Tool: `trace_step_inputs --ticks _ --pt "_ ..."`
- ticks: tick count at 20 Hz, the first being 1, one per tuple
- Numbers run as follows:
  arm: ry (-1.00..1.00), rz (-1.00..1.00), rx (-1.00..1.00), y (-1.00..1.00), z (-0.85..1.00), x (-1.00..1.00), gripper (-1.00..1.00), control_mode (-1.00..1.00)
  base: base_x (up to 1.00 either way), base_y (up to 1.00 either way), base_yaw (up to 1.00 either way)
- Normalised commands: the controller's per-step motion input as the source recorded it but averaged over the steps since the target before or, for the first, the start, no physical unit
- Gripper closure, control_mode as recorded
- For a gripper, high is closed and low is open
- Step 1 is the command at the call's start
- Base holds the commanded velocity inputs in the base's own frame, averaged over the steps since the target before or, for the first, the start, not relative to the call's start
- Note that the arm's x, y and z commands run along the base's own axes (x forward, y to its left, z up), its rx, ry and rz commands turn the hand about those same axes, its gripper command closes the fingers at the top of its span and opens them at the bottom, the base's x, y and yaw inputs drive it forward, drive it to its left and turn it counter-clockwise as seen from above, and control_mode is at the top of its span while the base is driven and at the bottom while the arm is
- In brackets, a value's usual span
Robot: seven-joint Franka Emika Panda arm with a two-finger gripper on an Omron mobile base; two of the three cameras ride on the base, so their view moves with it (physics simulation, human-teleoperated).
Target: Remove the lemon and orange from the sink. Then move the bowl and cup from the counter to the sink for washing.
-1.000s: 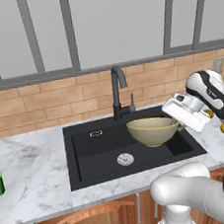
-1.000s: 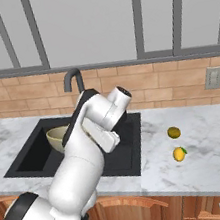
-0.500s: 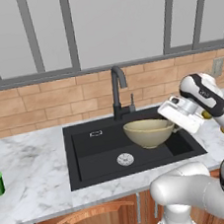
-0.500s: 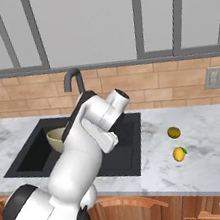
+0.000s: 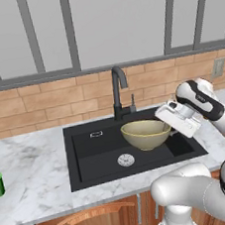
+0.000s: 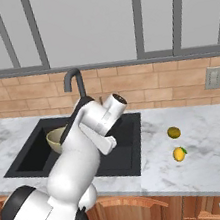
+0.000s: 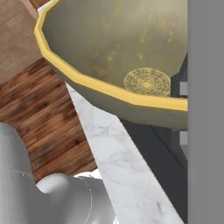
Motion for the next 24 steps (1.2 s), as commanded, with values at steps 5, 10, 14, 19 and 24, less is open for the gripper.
trace_step_inputs --ticks 5,10,14,19,24 --pt "-0.07 0.0 -0.01 0.14 -0.18 0.14 1.0 -1.0 0.0 0.0 0.0" --pt "0.0 0.0 -0.02 0.11 -0.17 0.25 1.0 -1.0 0.0 0.0 0.0" --pt "0.0 0.0 -0.02 0.1 -0.18 0.25 1.0 -1.0 0.0 0.0 0.0" --pt "0.0 0.0 -0.01 0.03 -0.16 0.26 1.0 -1.0 0.0 0.0 0.0" --pt "0.0 0.0 -0.02 0.05 -0.17 0.2 1.0 -1.0 0.0 0.0 0.0"
